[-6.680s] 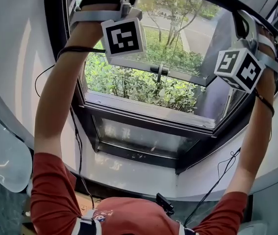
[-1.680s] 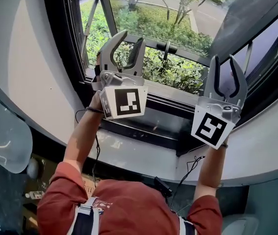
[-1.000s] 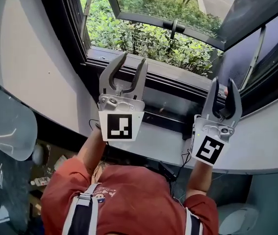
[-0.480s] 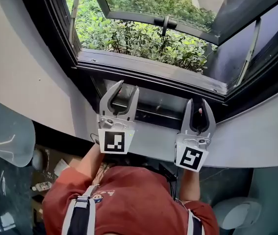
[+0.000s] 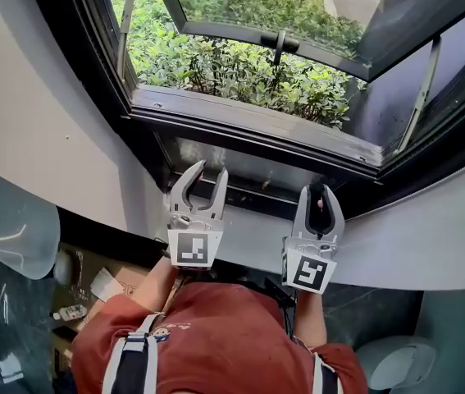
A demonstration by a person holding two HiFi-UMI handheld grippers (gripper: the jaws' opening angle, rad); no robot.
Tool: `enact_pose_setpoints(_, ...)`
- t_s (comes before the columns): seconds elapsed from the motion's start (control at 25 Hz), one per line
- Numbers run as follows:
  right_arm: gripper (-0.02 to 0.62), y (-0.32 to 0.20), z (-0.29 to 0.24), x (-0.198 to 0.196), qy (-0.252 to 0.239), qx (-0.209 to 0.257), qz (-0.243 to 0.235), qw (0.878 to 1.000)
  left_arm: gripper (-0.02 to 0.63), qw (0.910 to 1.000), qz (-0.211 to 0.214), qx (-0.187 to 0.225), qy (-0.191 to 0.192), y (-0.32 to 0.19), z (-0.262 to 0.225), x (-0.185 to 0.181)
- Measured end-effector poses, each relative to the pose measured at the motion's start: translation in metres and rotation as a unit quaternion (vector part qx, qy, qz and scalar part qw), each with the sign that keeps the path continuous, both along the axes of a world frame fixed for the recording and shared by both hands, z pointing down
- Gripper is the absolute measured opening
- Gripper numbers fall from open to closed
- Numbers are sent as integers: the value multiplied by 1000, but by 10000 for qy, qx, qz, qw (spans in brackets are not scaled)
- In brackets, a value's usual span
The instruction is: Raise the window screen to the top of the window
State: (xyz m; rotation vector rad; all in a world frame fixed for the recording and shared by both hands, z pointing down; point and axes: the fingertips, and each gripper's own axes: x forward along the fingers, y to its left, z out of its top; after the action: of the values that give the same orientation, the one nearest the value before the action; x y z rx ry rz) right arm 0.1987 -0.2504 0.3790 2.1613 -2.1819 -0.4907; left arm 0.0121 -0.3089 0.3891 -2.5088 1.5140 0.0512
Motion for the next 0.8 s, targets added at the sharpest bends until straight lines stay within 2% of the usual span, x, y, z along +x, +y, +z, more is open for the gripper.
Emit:
enact_pose_setpoints(0.36,117,-8,7,-9,41,-317,89,9995,147,9998,31,-170,39,0,9,-3)
enact_pose_setpoints(0.44,117,-9,5,-13,74,-214,-17,9997,146,9998,49,-180,39,-1,9,-2)
enact_pose_setpoints(0.52,114,-9,5,-15,74,-204,-40,9998,116,9998,64,-178,41,-2,8,-1)
enact_pose_setpoints(0.6,86,-7,4,-14,27,-218,24,9998,89,9999,49,-156,12,-2,7,-2)
enact_pose_setpoints(0.72,14,-2,2,-12,-88,53,16,9999,47,9998,3,-183,-25,-2,7,-3)
enact_pose_setpoints(0.8,9,0,-4,-13,-147,189,11,9997,17,9998,-19,-182,-69,-3,6,-4)
